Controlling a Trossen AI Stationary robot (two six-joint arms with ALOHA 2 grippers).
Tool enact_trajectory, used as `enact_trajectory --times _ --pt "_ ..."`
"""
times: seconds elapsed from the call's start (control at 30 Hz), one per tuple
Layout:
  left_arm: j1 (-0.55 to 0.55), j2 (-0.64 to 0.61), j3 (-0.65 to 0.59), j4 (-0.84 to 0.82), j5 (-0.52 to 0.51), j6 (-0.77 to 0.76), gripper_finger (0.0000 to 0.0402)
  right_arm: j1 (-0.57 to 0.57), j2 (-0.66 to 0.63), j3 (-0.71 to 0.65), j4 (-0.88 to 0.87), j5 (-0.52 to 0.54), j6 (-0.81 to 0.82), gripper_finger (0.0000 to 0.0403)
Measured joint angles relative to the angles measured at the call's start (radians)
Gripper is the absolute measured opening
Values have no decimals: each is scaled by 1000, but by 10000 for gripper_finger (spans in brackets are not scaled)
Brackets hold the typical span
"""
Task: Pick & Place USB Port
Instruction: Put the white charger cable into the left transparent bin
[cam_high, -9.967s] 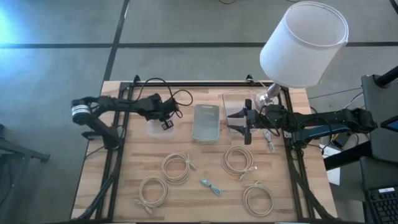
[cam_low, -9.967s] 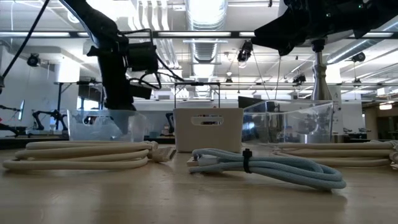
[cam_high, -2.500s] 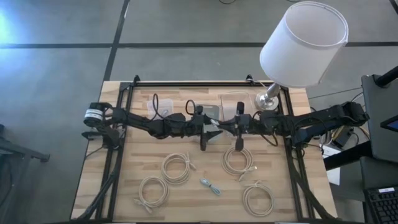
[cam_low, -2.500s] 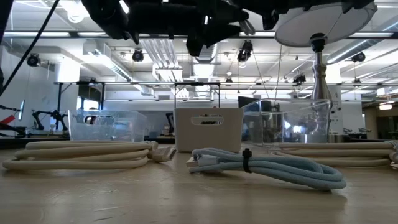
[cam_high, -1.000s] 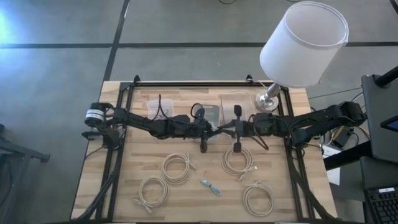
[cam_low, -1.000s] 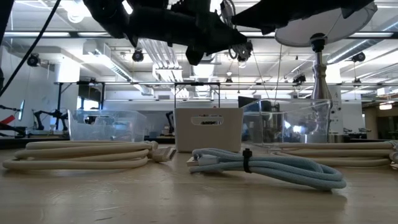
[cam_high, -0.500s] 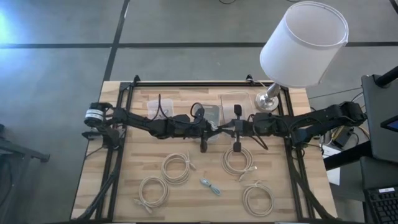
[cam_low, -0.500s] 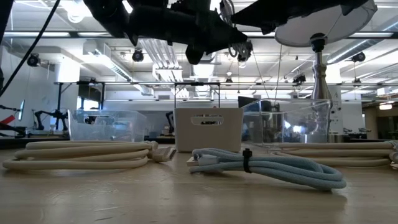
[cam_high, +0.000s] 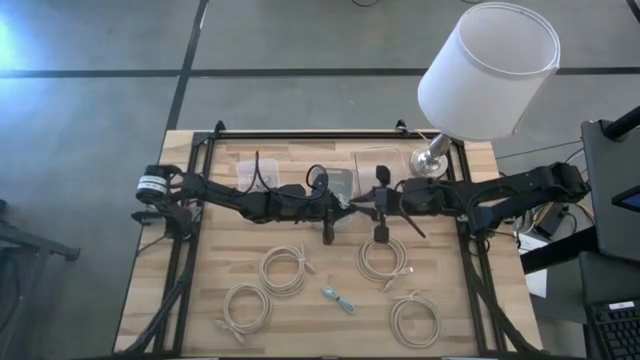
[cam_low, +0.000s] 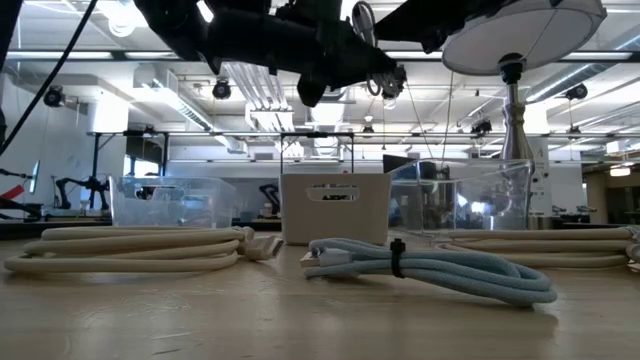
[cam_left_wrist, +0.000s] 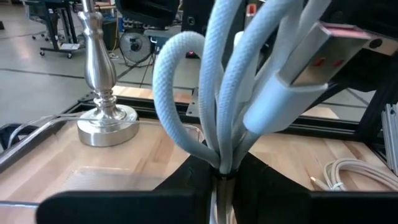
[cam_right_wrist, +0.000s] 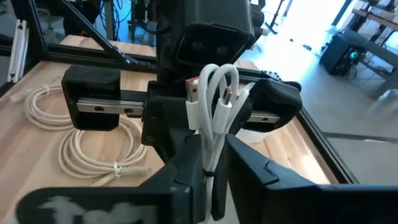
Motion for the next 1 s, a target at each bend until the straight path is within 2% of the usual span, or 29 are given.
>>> enact_trajectory --times 0.3,0.53,0.7,0.83,1.0 --pt "0 0 -2 0 -1 0 35 0 -1 5 -46 -1 2 134" --pt "0 -40 -3 -86 -1 0 27 0 -35 5 -50 4 3 150" --pt "2 -136 -4 -314 -47 0 27 0 -74 4 -70 4 4 150" --pt "3 -253 6 -608 -121 -6 34 0 -84 3 -95 4 3 146" --pt "10 -373 2 -975 -224 -86 27 0 -76 -1 -96 4 0 136"
